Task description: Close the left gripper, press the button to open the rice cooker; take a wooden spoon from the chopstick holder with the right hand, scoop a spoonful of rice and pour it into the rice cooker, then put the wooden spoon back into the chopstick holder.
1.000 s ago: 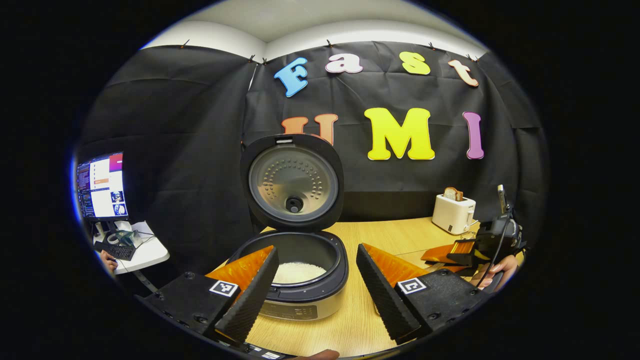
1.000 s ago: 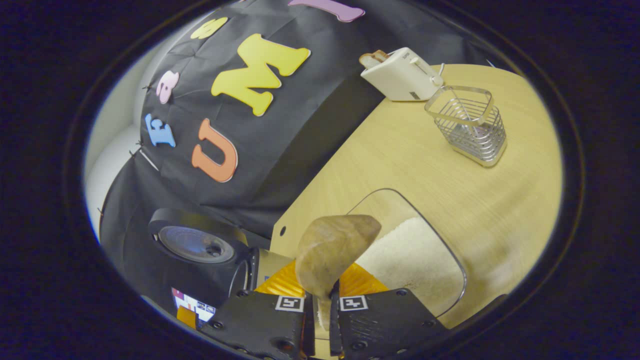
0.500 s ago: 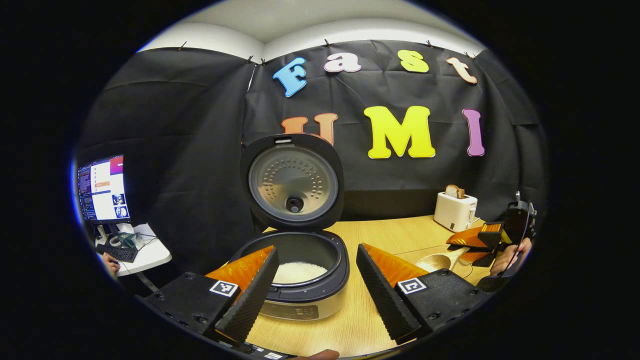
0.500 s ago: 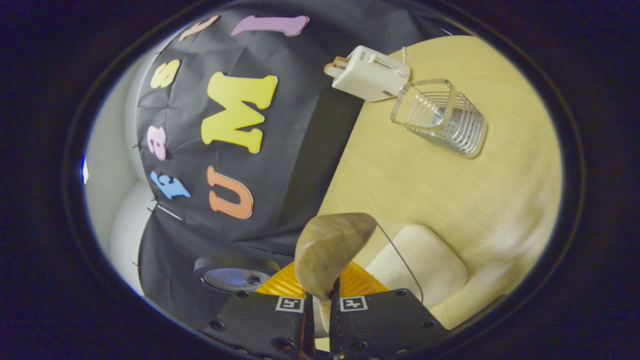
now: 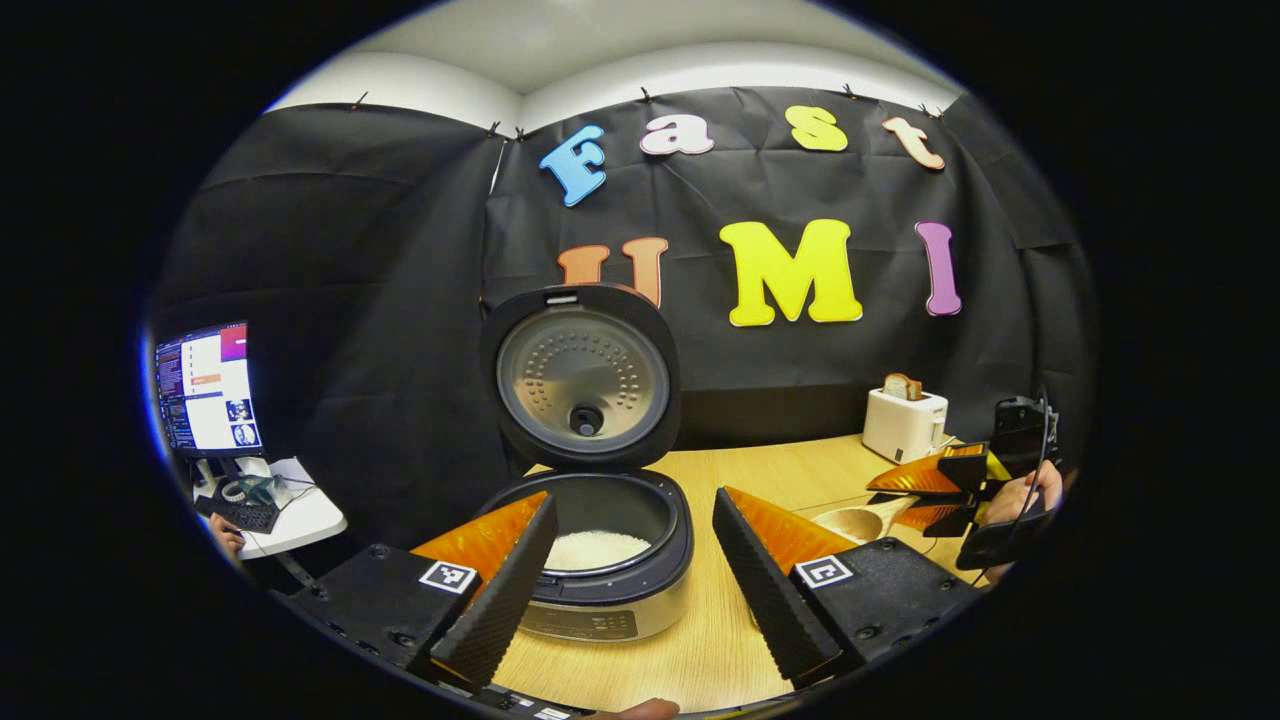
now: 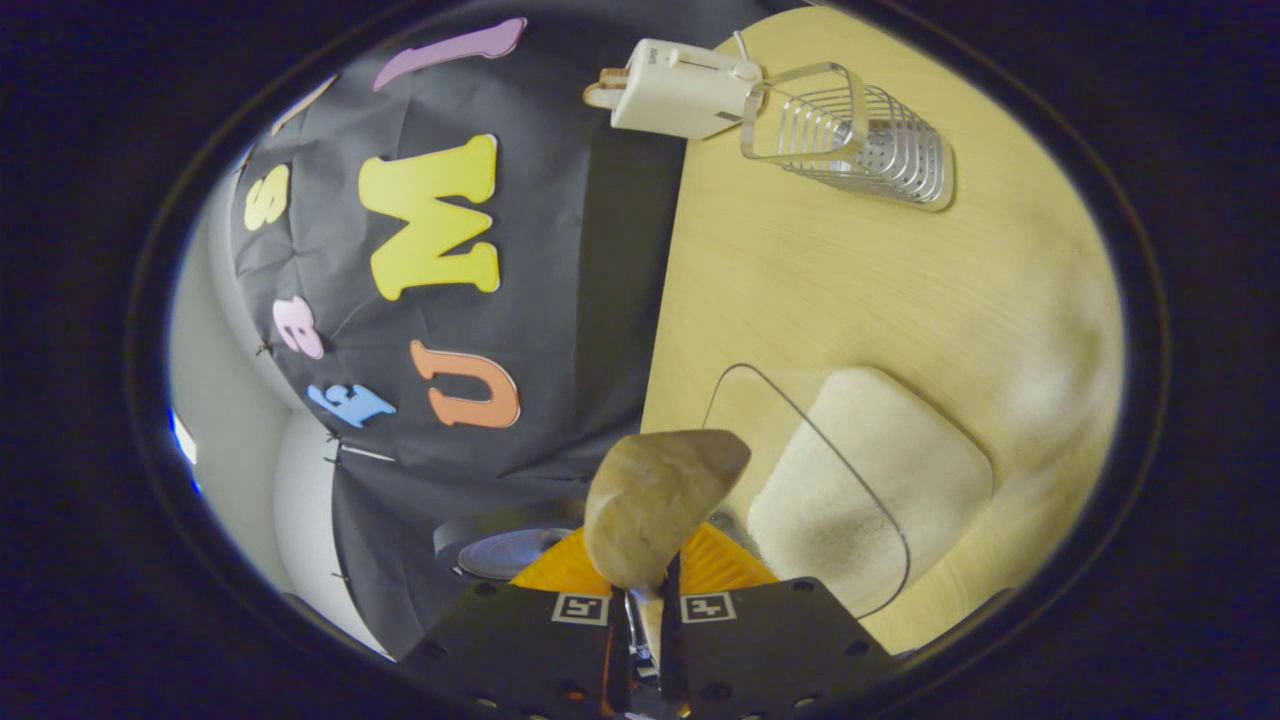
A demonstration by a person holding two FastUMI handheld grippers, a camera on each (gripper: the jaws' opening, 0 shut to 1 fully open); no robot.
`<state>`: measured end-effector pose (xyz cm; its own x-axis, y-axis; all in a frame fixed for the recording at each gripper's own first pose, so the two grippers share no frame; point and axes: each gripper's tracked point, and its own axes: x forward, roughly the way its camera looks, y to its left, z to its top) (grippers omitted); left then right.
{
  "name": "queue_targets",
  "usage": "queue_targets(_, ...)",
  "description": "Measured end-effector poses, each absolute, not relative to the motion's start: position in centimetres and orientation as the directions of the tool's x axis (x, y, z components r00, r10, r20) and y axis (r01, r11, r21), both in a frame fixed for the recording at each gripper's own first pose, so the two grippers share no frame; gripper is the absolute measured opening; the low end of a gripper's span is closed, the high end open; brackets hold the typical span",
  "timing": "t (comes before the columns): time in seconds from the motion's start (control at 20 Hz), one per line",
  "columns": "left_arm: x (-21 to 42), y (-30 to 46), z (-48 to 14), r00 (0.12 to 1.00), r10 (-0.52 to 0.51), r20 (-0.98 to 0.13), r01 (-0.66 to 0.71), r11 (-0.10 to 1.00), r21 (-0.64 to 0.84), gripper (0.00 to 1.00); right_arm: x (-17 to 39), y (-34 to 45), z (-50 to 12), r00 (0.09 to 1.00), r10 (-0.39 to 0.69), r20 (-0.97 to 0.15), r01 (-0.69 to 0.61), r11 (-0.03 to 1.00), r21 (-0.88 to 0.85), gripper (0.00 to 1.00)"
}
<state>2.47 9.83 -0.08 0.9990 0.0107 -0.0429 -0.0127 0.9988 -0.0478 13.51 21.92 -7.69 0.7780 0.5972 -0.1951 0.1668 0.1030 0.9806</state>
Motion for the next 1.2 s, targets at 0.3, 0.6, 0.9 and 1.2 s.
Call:
queue_targets(0.3,1.5,11.8,0.4,0.999,0.038,-0.023,-0.039,0.997,-0.060,0.99,13.4,26.0,-3.0,0.747,0.645,-0.158,0.114,0.109,0.987,0.11)
queue_targets(0.6,0.9,14.9,0.3,0.996,0.093,-0.016,-0.094,0.992,-0.087,1.00,14.1,31.0,1.7,0.745,0.645,-0.171,0.045,0.208,0.977,0.11)
queue_targets(0.9,0.6,16.9,0.2,0.993,0.113,-0.015,-0.114,0.985,-0.129,1.00,15.6,38.2,5.7,0.761,0.603,-0.239,-0.079,0.452,0.888,0.11)
queue_targets(1.2,0.1,19.0,-0.5,0.991,0.134,-0.023,-0.136,0.982,-0.134,0.99,17.8,42.6,6.9,0.792,0.524,-0.314,-0.161,0.675,0.720,0.11)
